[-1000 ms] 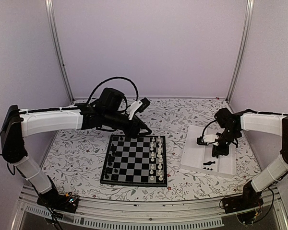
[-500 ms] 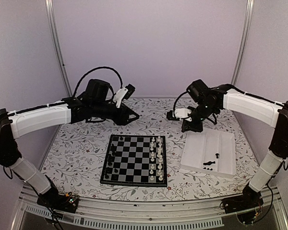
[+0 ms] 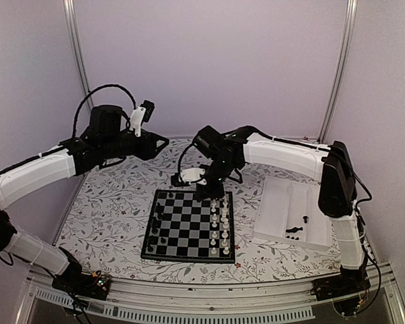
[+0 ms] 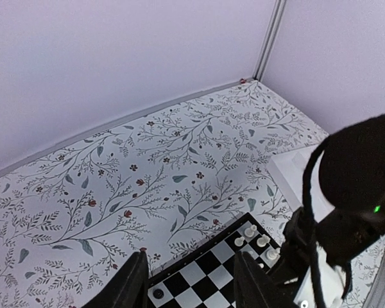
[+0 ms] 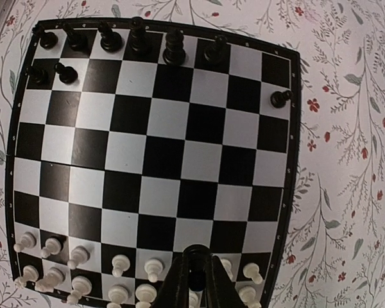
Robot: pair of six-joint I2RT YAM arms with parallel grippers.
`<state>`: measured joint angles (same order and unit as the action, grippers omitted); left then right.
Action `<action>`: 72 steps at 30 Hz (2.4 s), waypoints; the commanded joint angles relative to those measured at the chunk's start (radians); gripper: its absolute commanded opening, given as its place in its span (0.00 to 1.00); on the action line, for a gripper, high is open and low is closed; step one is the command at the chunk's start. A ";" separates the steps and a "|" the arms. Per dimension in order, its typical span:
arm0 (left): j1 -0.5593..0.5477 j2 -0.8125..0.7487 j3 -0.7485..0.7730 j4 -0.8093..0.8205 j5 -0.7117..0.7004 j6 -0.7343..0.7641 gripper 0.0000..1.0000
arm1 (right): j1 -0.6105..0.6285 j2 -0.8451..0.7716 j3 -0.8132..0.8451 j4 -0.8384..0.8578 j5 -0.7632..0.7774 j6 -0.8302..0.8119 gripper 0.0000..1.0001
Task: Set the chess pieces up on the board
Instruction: Place the chess piece on the chessboard, then pick up the chess piece from the chessboard.
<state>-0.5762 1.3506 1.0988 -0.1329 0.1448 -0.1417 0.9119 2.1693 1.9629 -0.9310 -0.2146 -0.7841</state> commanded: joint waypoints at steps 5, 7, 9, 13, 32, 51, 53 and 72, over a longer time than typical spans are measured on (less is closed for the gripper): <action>0.058 -0.049 -0.032 0.075 -0.021 -0.050 0.48 | 0.115 0.205 0.167 -0.088 0.007 0.025 0.10; 0.066 -0.049 -0.031 0.078 -0.014 -0.054 0.48 | 0.127 0.228 0.176 -0.084 0.006 0.029 0.10; 0.071 -0.048 -0.033 0.078 -0.004 -0.059 0.48 | 0.132 0.242 0.179 -0.077 0.001 0.033 0.11; 0.077 -0.038 -0.031 0.079 0.011 -0.064 0.48 | 0.134 0.255 0.178 -0.064 -0.003 0.048 0.28; -0.167 0.193 0.157 -0.359 -0.045 0.101 0.47 | -0.180 -0.432 -0.467 0.102 -0.119 0.083 0.48; -0.371 0.376 0.011 -0.399 -0.020 0.060 0.45 | -0.727 -1.035 -1.159 0.560 -0.492 0.168 0.60; -0.376 0.390 0.018 -0.409 -0.045 0.056 0.42 | -0.727 -1.027 -1.155 0.560 -0.496 0.167 0.60; -0.378 0.426 0.035 -0.376 -0.124 0.048 0.23 | -0.726 -0.992 -1.159 0.555 -0.499 0.157 0.60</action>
<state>-0.9405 1.7630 1.1114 -0.5354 0.0399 -0.0849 0.1867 1.1656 0.8112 -0.3935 -0.6922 -0.6277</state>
